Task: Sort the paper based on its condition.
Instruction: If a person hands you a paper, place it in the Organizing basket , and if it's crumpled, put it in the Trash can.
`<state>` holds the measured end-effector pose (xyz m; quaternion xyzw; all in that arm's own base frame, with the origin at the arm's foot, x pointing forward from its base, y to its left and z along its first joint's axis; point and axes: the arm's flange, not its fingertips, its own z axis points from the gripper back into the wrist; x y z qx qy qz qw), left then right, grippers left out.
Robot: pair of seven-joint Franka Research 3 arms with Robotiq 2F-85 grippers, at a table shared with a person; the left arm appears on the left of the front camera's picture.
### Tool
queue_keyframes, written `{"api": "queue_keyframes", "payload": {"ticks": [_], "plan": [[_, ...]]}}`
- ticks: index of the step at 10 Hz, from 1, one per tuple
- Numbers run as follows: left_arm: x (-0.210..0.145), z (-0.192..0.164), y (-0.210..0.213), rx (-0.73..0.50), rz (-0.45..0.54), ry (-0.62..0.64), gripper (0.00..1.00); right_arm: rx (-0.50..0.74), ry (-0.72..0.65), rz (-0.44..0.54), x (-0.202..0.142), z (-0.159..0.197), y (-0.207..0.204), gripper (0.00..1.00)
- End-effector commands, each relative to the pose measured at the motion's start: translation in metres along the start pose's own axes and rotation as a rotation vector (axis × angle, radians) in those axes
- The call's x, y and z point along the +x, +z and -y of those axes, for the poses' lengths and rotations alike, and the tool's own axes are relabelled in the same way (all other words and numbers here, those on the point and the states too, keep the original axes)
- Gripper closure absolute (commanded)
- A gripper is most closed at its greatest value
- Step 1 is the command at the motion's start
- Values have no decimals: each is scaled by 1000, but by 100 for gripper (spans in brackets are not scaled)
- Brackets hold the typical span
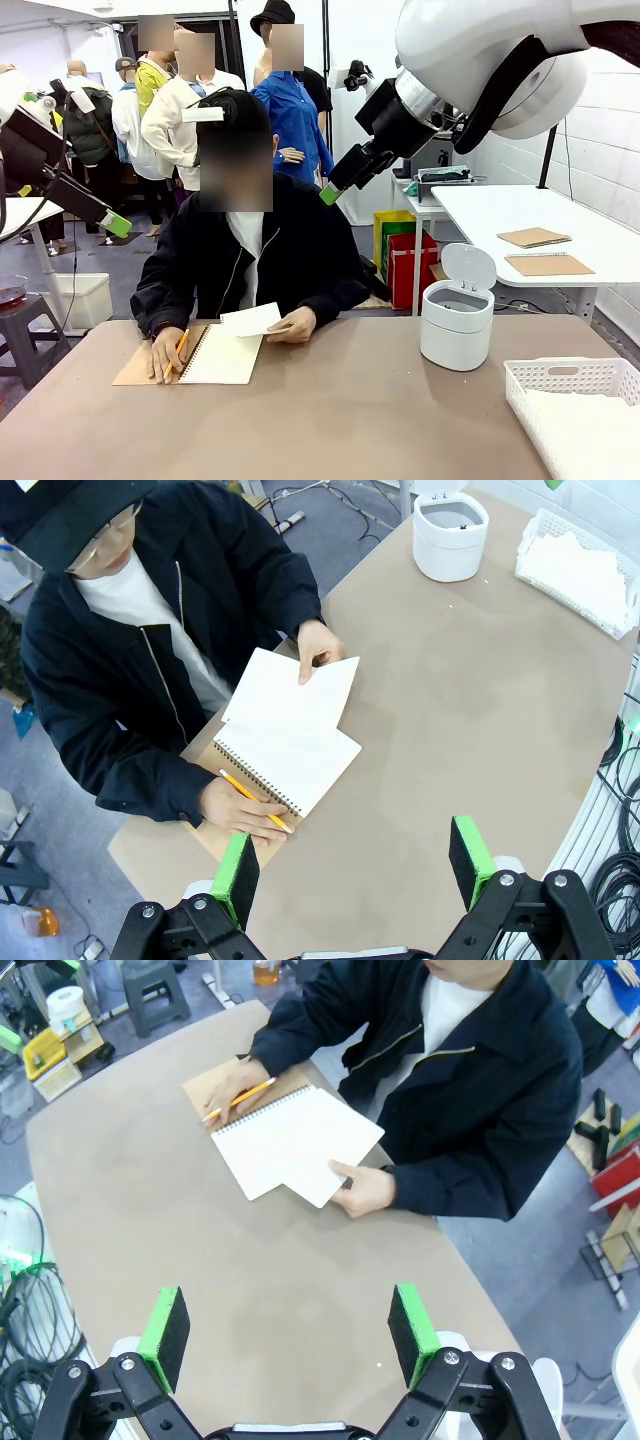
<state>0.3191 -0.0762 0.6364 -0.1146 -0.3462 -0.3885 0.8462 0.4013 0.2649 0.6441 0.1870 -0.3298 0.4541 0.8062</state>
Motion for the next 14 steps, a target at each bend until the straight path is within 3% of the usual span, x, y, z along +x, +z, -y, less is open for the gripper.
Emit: {"api": "queue_keyframes", "payload": {"ticks": [1,14], "plan": [[1,1,0,-2,-2,11,0,10,5,6,0,1,0,0],[1,1,0,-2,-2,11,0,10,5,6,0,1,0,0]]}}
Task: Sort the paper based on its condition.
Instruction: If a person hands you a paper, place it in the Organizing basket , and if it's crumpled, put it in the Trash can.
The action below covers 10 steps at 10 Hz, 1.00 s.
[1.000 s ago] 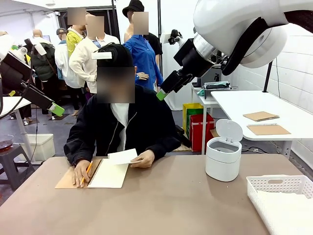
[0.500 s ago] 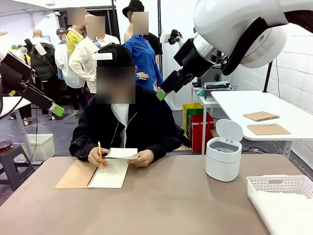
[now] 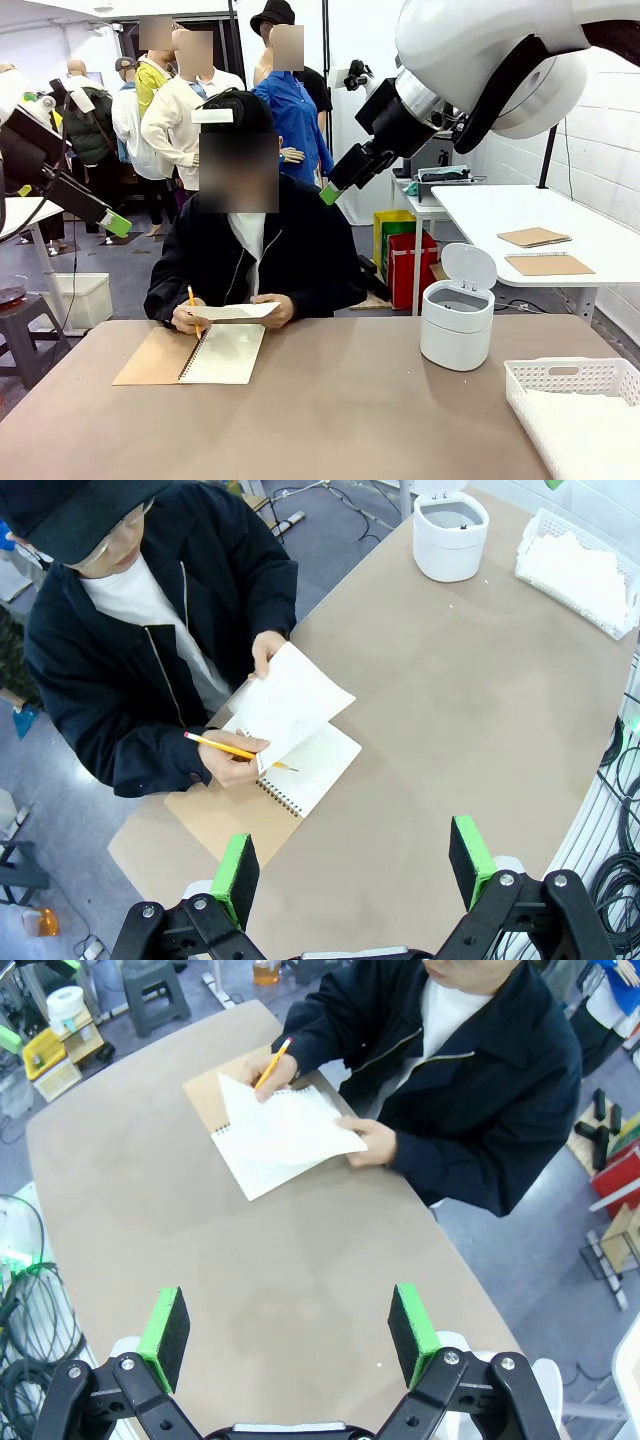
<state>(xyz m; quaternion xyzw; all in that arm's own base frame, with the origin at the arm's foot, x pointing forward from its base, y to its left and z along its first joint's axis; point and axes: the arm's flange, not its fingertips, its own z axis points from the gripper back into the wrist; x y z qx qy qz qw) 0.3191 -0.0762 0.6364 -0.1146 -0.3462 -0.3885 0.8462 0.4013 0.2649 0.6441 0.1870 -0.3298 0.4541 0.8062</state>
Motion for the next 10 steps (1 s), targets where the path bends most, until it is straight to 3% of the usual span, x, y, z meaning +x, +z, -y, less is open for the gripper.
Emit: {"api": "queue_keyframes", "payload": {"ticks": [1,10], "plan": [[1,1,0,-2,-2,11,0,10,5,6,0,1,0,0],[1,1,0,-2,-2,11,0,10,5,6,0,1,0,0]]}}
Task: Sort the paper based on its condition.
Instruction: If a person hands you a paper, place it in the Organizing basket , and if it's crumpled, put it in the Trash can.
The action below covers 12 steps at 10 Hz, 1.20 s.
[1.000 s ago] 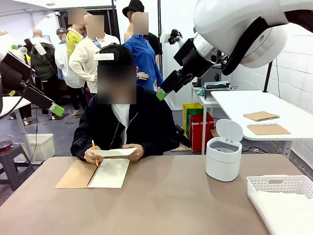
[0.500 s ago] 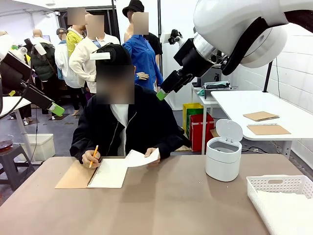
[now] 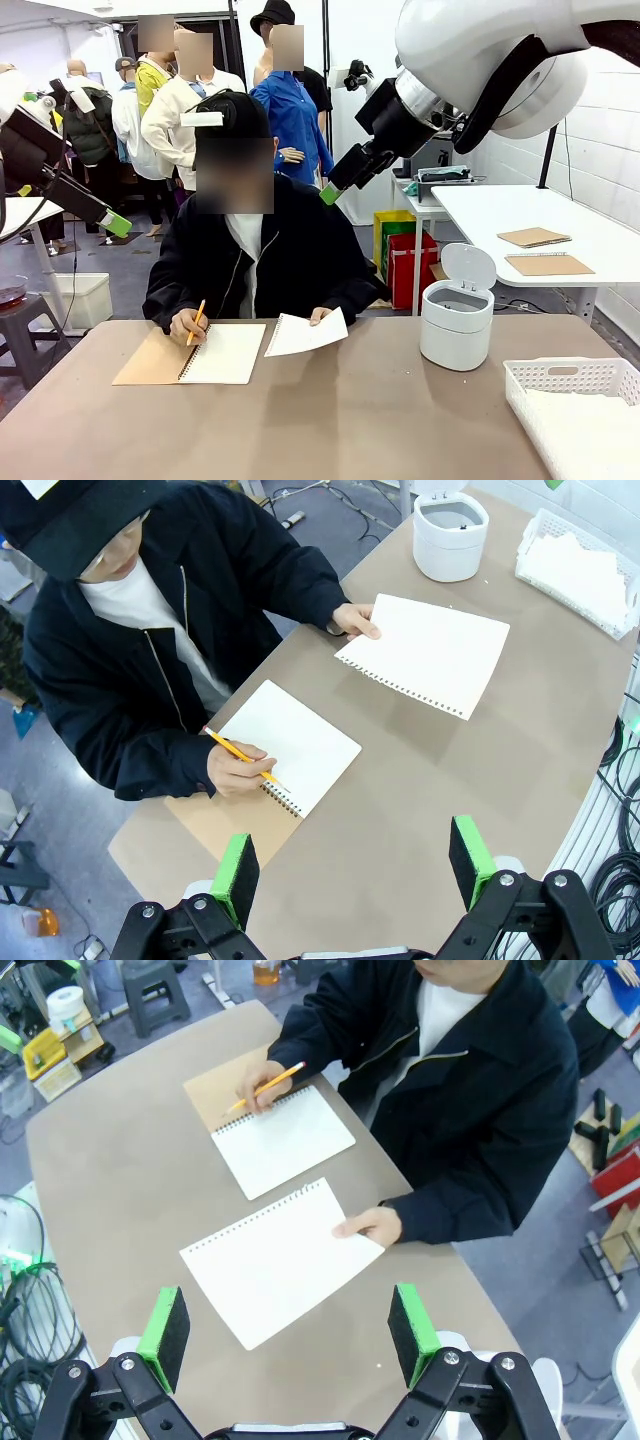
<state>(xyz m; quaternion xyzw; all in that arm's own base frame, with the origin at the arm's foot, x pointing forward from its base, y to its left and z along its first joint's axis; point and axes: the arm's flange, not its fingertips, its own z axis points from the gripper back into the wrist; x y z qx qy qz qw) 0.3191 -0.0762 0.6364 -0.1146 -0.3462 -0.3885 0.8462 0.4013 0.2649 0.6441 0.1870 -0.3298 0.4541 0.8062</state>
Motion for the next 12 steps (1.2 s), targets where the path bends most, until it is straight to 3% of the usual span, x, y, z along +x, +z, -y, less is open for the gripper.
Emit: {"api": "queue_keyframes", "payload": {"ticks": [1,8,12], "plan": [[1,1,0,-2,-2,11,0,10,5,6,0,1,0,0],[1,1,0,-2,-2,11,0,0,0,0,0,0,0,0],[1,1,0,-2,-2,11,0,135,-435,-94,-24,69,-37,0]]}}
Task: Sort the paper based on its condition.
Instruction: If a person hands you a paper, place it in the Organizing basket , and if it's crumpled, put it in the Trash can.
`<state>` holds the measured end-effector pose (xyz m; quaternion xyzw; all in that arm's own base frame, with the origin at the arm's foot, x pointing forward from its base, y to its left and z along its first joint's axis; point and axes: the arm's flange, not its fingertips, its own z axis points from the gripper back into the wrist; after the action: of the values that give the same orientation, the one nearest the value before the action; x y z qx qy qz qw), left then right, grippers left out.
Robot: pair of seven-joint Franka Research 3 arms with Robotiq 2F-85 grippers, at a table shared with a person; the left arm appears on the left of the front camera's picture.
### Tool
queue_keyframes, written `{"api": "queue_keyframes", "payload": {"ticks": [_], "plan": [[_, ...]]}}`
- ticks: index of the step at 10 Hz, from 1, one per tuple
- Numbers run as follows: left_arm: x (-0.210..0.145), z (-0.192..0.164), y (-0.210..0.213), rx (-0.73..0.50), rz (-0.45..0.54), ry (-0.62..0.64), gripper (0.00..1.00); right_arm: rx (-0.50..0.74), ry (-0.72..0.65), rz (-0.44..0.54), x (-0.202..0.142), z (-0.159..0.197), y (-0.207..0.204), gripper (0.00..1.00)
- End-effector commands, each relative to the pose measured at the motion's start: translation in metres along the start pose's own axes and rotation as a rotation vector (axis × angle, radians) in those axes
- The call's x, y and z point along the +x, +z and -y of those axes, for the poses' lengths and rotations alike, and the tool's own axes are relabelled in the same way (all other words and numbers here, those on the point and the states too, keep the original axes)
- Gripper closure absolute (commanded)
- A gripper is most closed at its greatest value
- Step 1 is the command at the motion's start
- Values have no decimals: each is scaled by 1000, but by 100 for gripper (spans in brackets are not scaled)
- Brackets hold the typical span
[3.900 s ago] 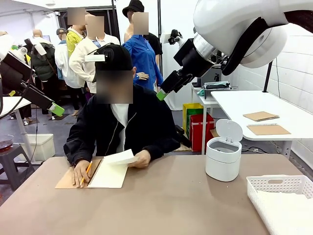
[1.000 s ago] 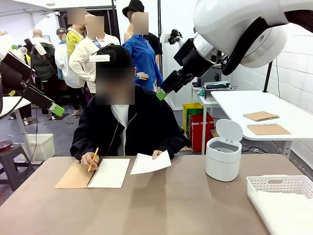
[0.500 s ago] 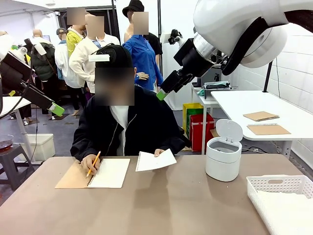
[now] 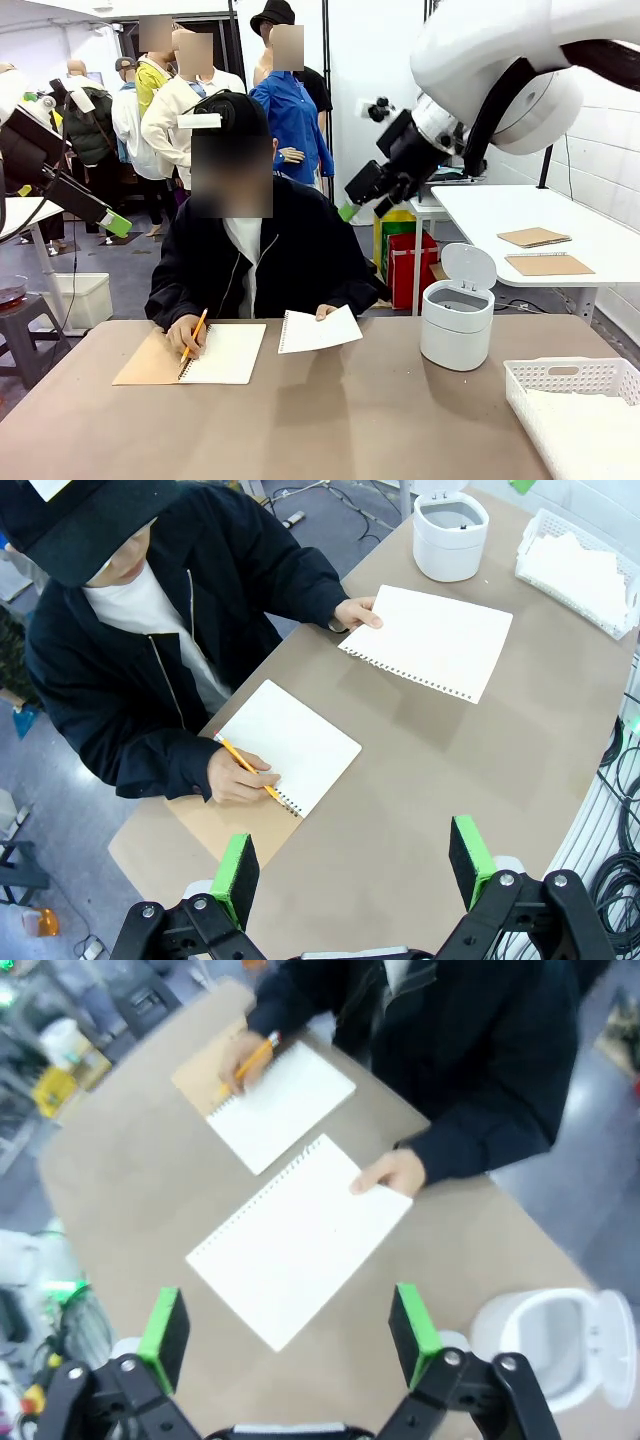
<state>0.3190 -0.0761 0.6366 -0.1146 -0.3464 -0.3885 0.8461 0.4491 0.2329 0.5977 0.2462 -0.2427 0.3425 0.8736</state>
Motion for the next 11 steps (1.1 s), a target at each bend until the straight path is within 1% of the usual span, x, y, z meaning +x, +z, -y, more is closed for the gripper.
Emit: {"api": "queue_keyframes", "payload": {"ticks": [1,2,3,4,5,7,8,9,10,11], "plan": [[1,1,0,-2,-3,11,0,69,-232,-48,12,25,-15,0],[1,1,0,-2,-3,11,0,76,-359,-100,5,39,-29,0],[1,1,0,-2,-3,11,0,103,-436,-135,-1,49,-41,0],[1,1,0,-2,-3,11,0,114,-515,-139,-8,56,-55,0],[1,1,0,-2,-3,11,0,154,-594,-135,-17,63,-70,0],[1,1,0,-2,-3,11,0,224,-761,-70,-35,73,-97,0],[1,1,0,-2,-3,11,0,267,-797,-69,-41,74,-102,0],[1,1,0,-2,-3,11,0,216,-704,-77,-40,70,-99,0],[1,1,0,-2,-3,11,0,234,-742,-125,-35,77,-98,0],[1,1,0,-2,-3,11,0,234,-742,-125,-35,77,-98,0]]}}
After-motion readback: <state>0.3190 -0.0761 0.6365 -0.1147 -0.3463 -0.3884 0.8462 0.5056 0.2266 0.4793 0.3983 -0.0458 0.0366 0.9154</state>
